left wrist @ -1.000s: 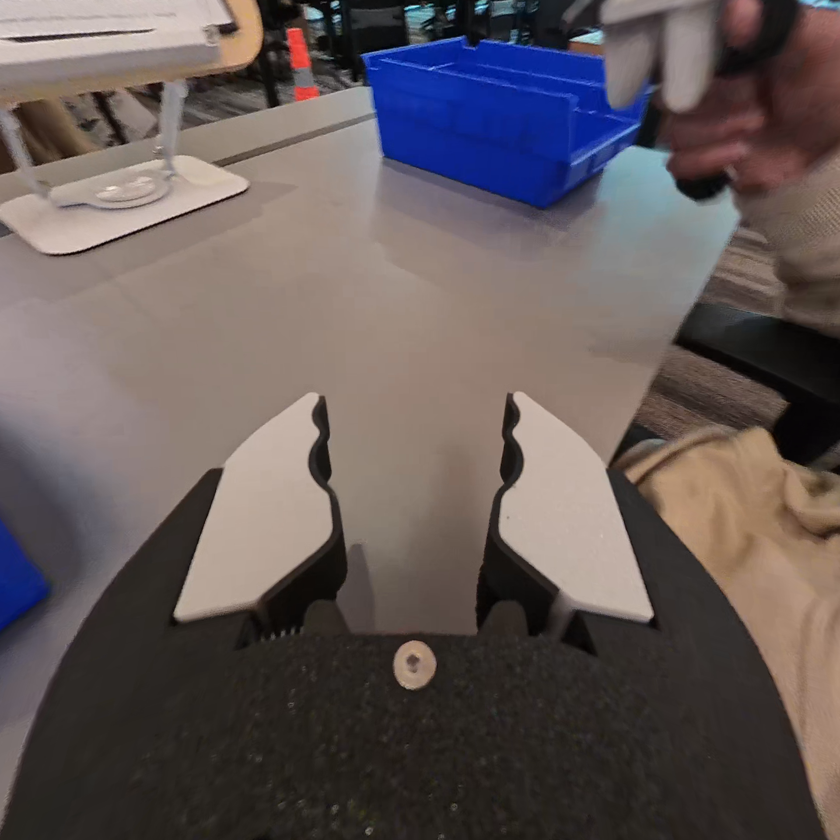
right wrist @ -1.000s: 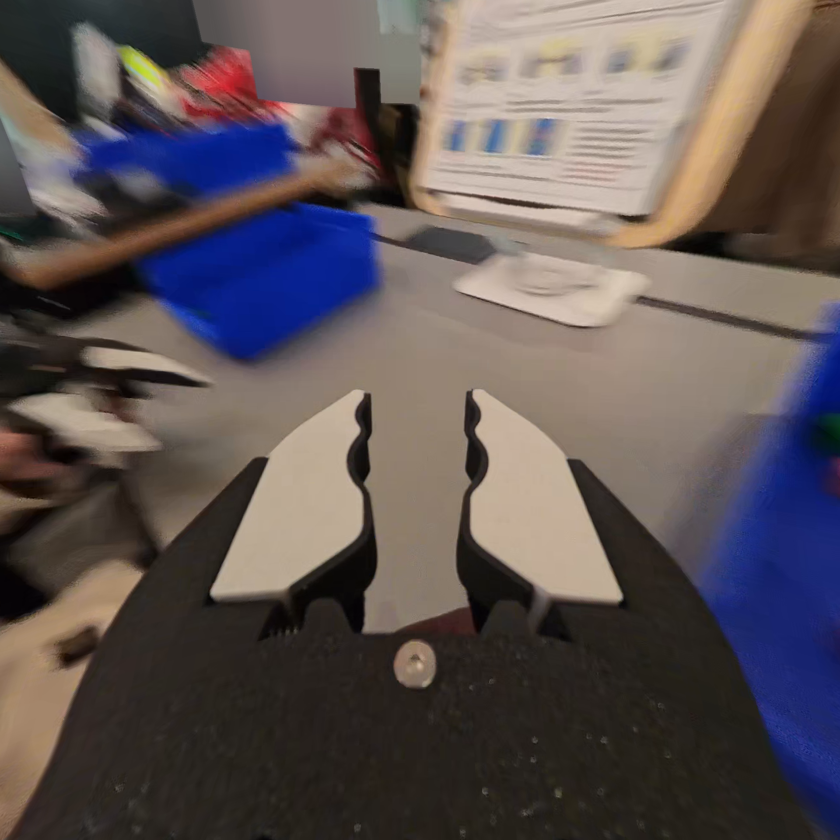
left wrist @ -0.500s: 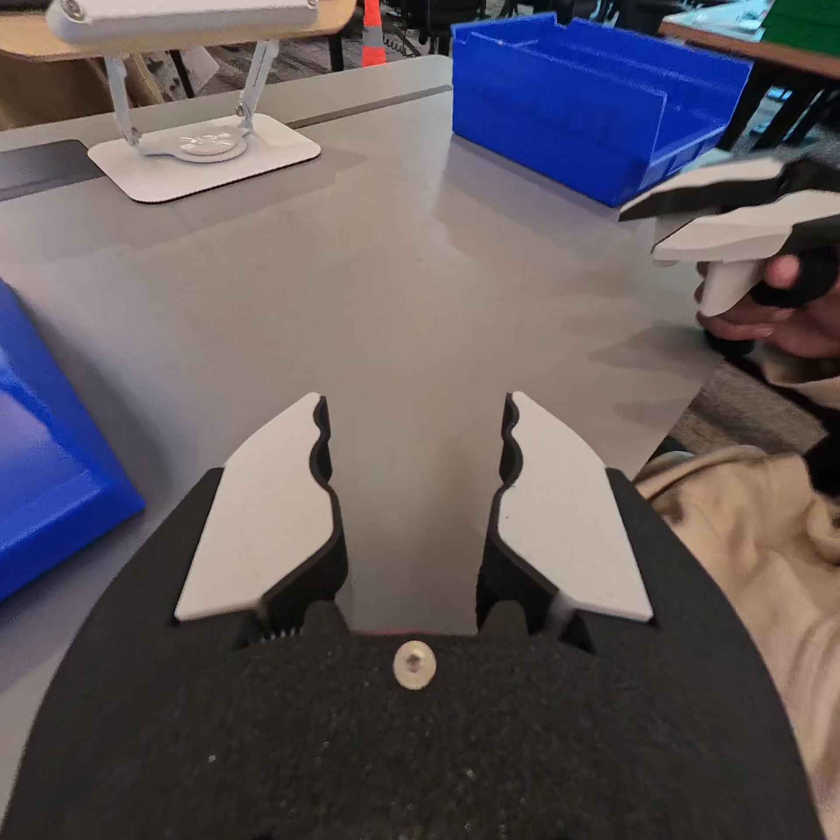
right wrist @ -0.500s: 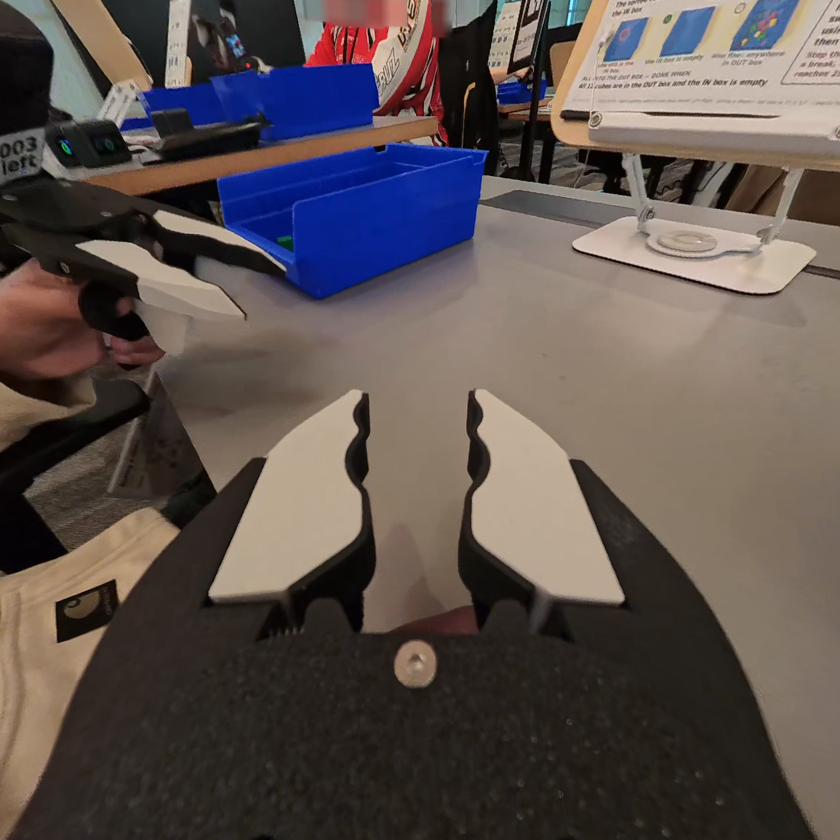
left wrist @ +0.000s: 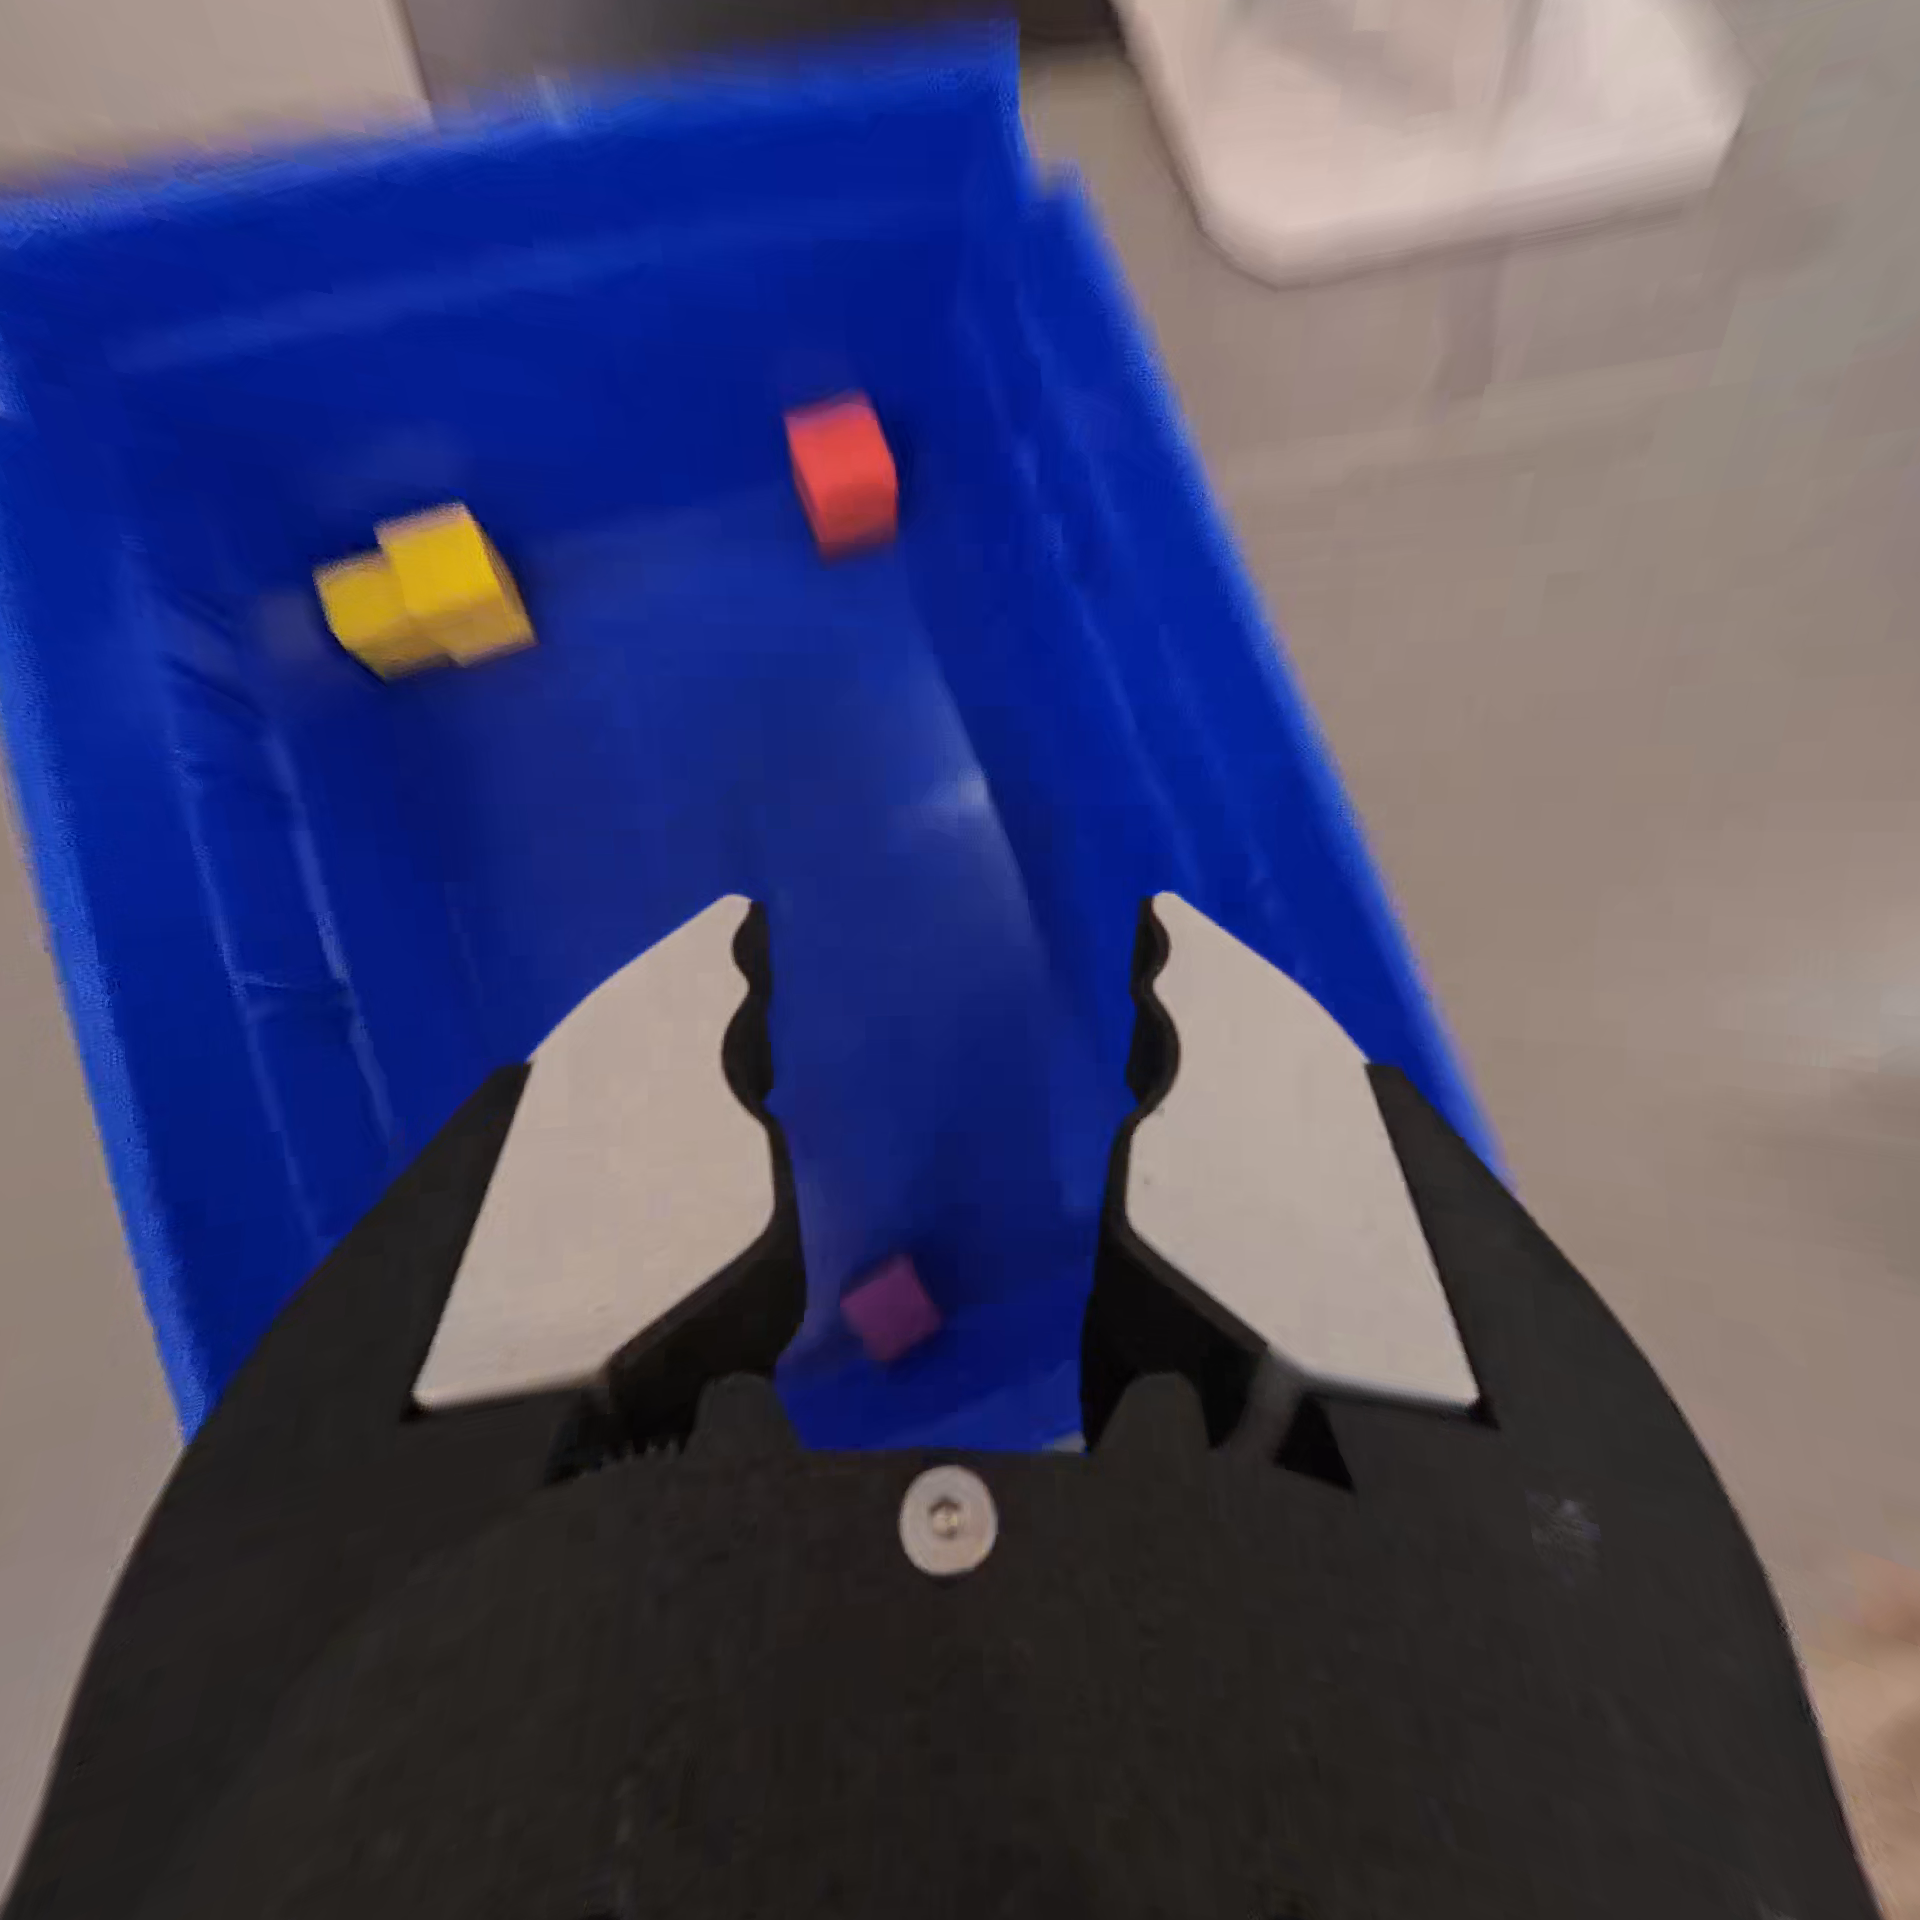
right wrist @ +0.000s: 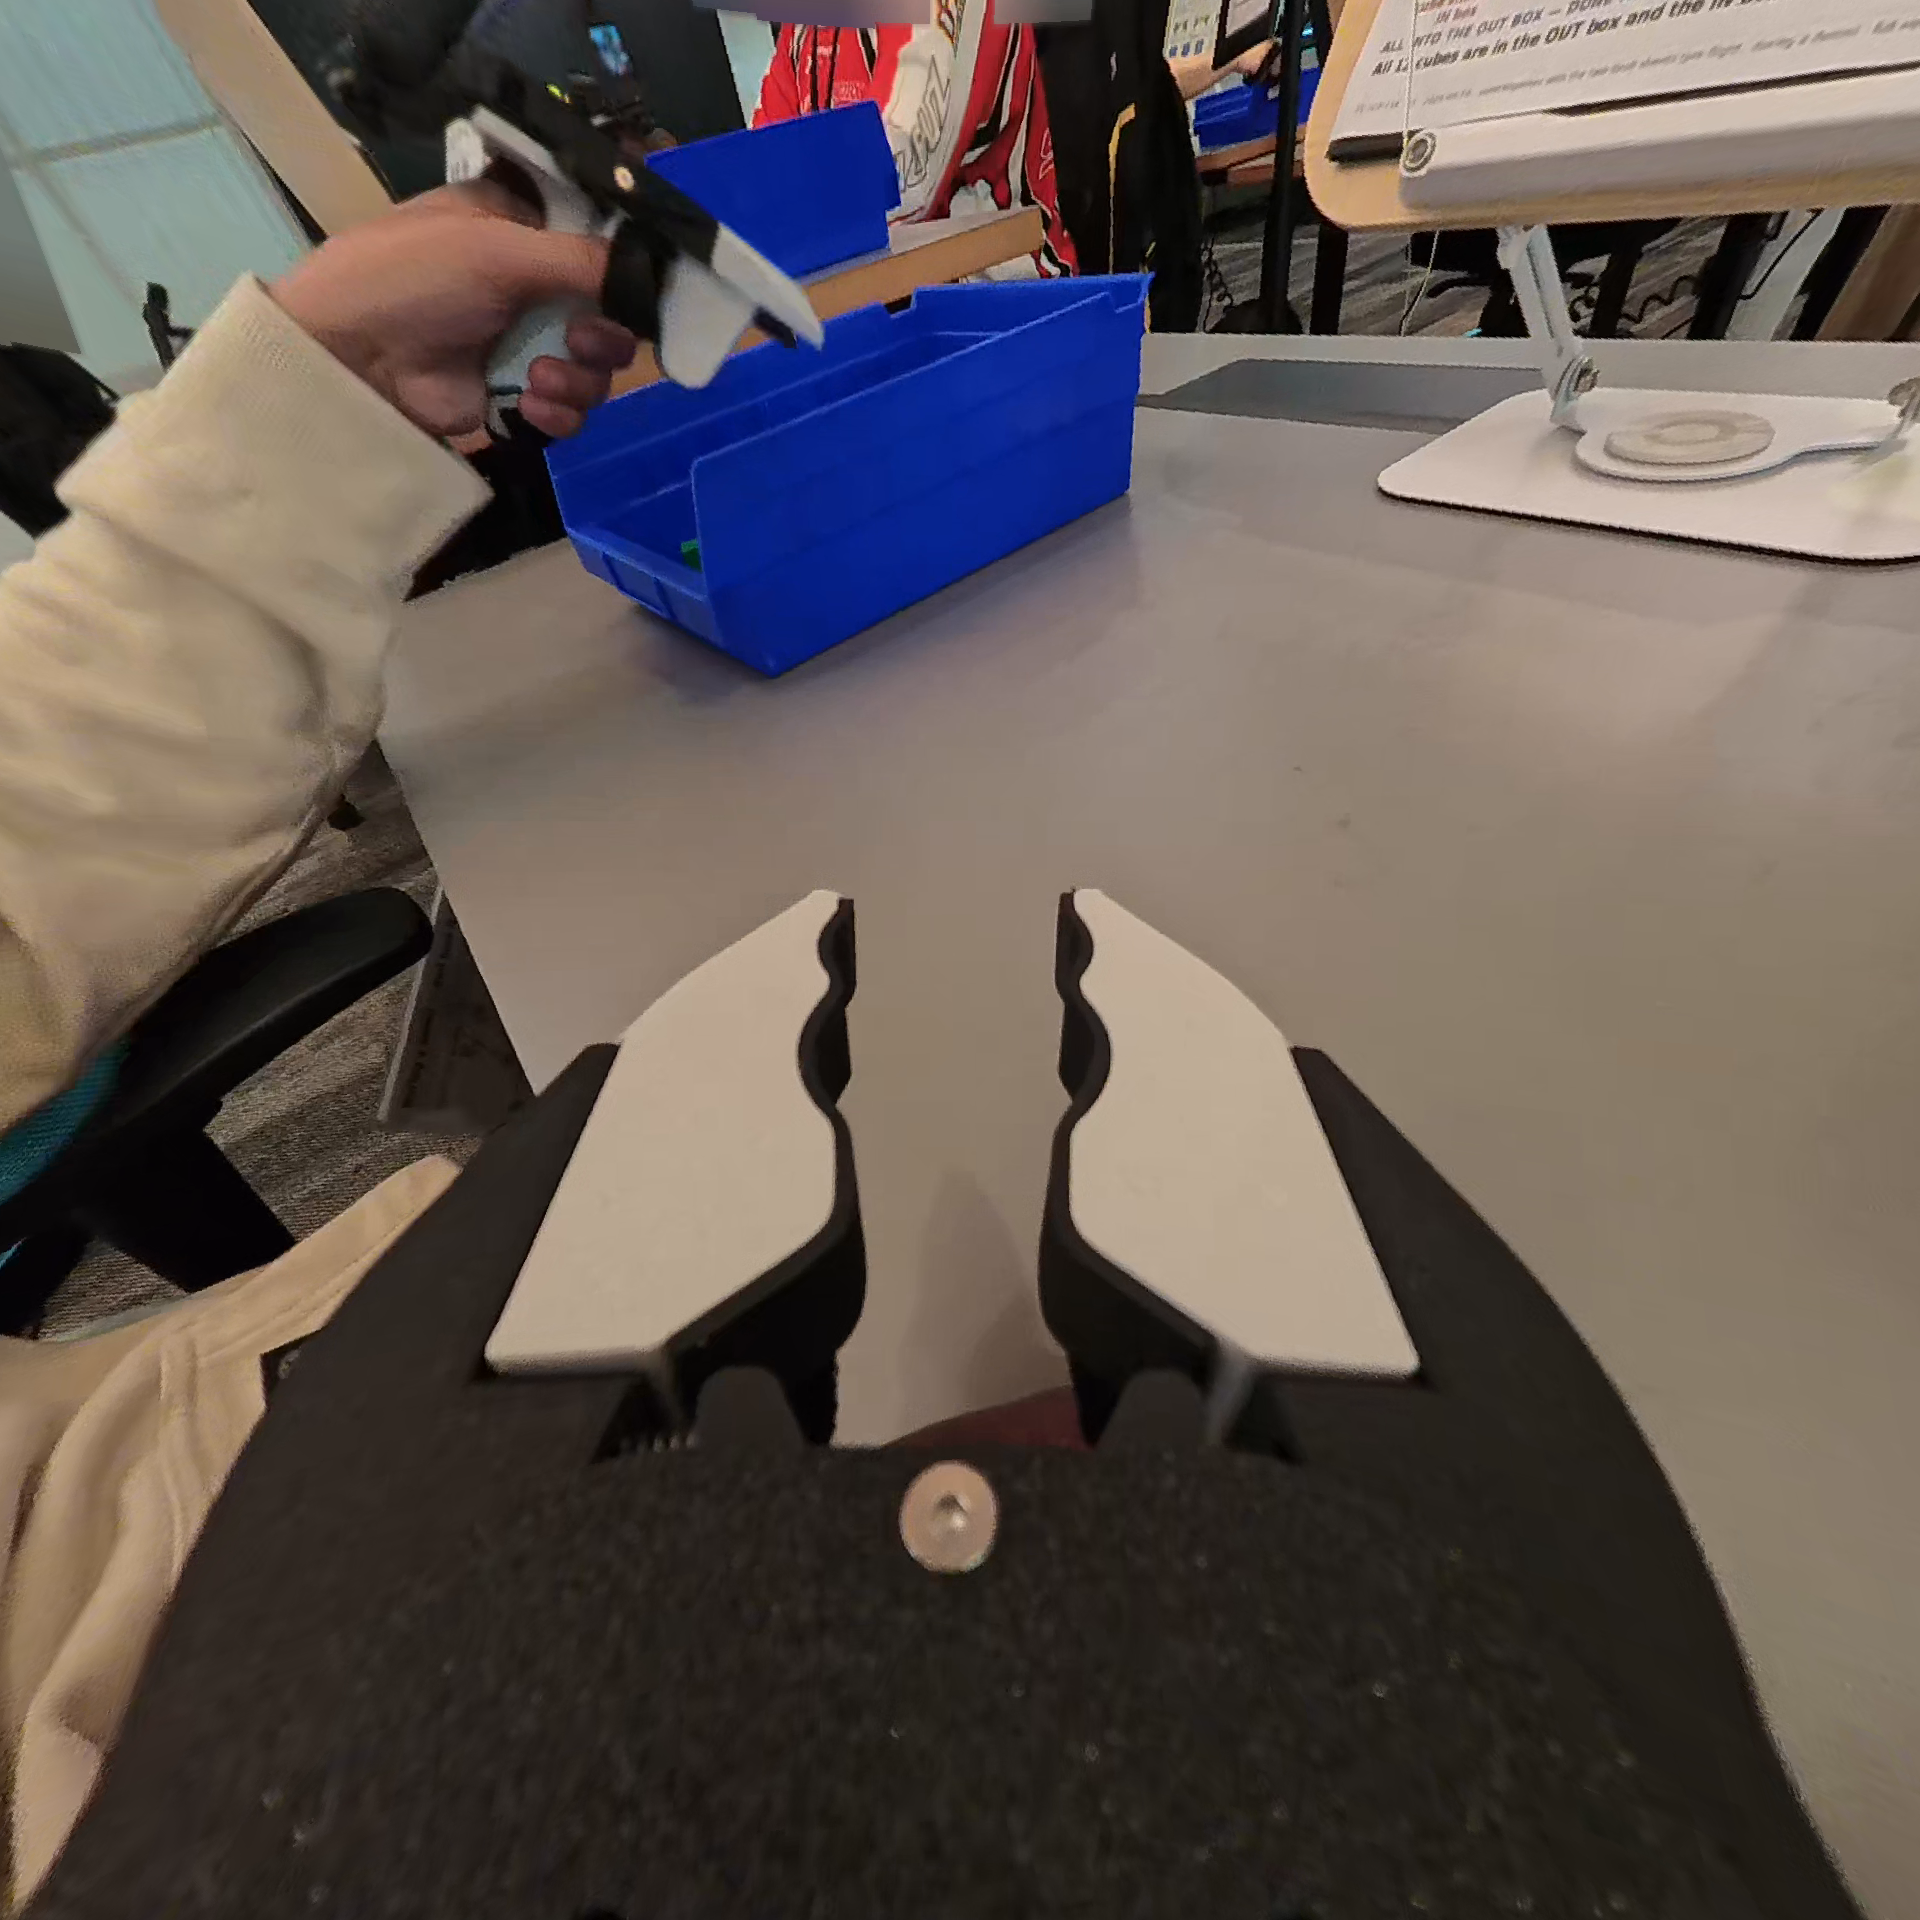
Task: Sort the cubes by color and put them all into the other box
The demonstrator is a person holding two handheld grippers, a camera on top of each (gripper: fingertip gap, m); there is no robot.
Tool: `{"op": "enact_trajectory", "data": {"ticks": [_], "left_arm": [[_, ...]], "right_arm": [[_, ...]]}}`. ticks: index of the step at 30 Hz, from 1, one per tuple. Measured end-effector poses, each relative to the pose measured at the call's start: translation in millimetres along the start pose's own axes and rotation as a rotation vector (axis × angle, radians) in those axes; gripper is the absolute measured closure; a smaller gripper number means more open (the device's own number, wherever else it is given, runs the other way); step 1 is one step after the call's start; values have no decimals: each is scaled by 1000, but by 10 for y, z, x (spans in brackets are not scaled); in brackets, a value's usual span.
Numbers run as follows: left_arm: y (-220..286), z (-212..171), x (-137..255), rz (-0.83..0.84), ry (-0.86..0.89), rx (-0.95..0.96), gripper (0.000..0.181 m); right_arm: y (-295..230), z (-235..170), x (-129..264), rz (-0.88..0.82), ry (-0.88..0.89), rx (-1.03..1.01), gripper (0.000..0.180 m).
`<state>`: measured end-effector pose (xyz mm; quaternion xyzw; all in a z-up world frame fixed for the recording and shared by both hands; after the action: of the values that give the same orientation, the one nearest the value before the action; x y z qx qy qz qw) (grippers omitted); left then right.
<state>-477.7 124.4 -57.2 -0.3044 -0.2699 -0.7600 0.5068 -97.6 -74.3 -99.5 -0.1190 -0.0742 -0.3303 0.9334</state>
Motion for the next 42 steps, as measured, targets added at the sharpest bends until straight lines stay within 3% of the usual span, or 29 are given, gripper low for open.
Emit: {"op": "enact_trajectory", "data": {"ticks": [6,9,11,17,19,22,25,28,31,35,38,42], "left_arm": [[-424,-591,-124,186,-668,-312,115],[-557,-823,-122,245,-922,-405,116],[-657,-846,-138,303,-1005,-438,116],[-750,-940,-222,312,-1169,-503,136],[-796,-1026,-226,348,-1251,-545,155],[-806,-1043,-218,381,-1281,-577,156],[-775,-996,-203,356,-1222,-593,159],[-677,-723,-74,317,-1027,-574,159],[-451,-350,141,208,-685,-522,159],[62,-89,477,-104,-148,-409,159],[369,-247,609,-301,113,-379,159],[485,-555,568,-336,210,-375,159]], "right_arm": [[1,-10,46,19,0,-20,144],[-11,-17,39,44,-8,-34,144],[-28,-27,36,53,-16,-26,144],[-64,-50,28,69,-30,5,146],[-63,-51,40,73,-29,2,146],[-67,-53,58,77,-34,7,147],[-73,-36,72,74,-32,19,148],[-77,-5,88,74,-17,15,149],[-65,12,101,72,-8,9,150],[0,53,140,41,11,16,152],[66,84,169,22,30,0,152],[118,83,169,38,44,-66,153]]}}
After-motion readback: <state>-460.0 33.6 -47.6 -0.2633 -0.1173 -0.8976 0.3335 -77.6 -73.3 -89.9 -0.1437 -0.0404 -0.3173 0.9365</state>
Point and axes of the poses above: each gripper's, where its closed fingertips meet, x back along the fingers, z out of its top, y = z × x across the jaws, the point moved 4 cm from there along x, back along the fingers, and after that the axes turned 1 degree about x, right-handed, at the moved point
